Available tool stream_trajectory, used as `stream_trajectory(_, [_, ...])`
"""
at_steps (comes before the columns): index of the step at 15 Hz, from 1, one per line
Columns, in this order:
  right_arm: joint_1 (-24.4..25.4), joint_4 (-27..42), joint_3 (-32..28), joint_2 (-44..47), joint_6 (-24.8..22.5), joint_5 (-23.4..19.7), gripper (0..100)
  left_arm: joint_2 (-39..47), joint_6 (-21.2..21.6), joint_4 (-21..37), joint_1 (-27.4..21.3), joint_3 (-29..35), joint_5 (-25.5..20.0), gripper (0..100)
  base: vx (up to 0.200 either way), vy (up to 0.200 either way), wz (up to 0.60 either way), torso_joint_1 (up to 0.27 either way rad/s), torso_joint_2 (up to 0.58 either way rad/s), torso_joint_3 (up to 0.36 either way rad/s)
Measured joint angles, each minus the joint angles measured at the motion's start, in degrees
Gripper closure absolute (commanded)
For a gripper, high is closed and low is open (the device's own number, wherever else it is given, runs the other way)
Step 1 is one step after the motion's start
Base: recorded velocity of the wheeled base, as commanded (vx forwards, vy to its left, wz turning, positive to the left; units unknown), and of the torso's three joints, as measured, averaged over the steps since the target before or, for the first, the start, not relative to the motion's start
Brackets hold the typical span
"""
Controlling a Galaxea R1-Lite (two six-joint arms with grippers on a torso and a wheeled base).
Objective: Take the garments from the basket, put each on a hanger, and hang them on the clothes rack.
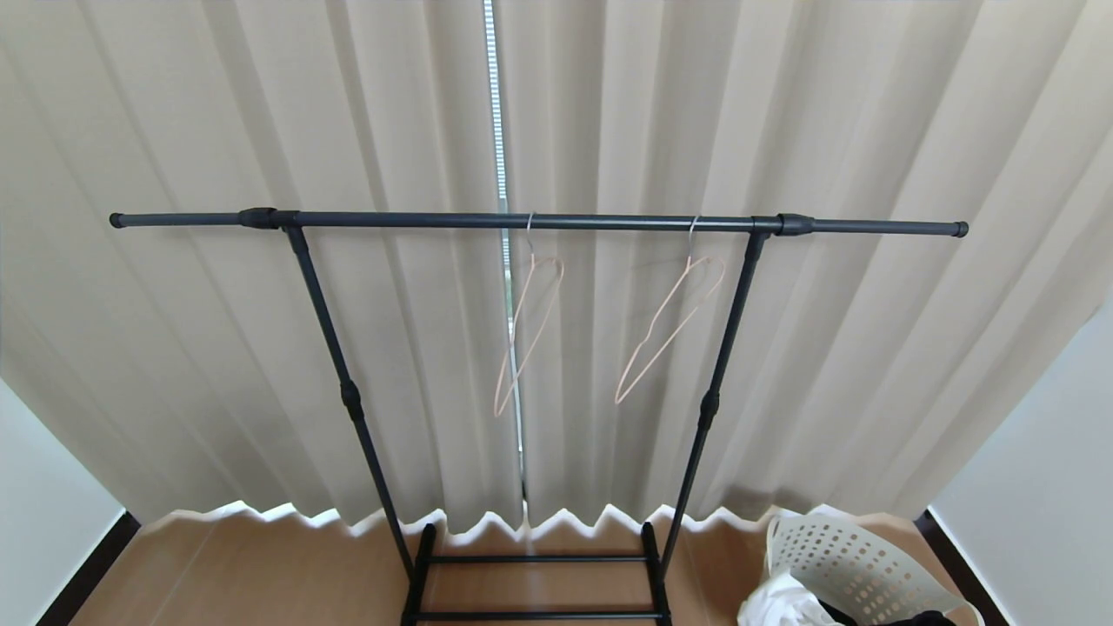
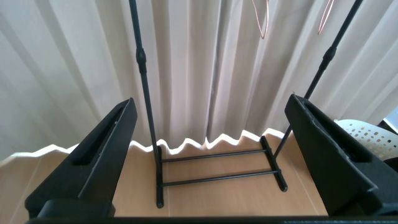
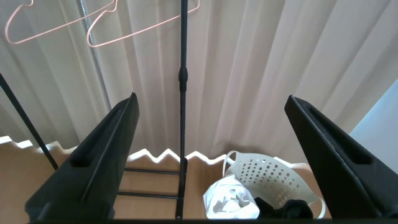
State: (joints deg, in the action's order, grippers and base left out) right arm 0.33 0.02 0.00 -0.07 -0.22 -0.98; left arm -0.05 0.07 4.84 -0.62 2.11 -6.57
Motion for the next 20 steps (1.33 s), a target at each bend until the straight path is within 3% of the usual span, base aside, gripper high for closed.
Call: stream_trajectory(20, [0.0, 0.0, 0.0, 0.0, 0.0, 0.0, 0, 0.0, -0.1, 0.0, 0.0, 0.0, -0.2, 0, 0.0, 0.0, 0.0, 0.0, 0.0, 0.0])
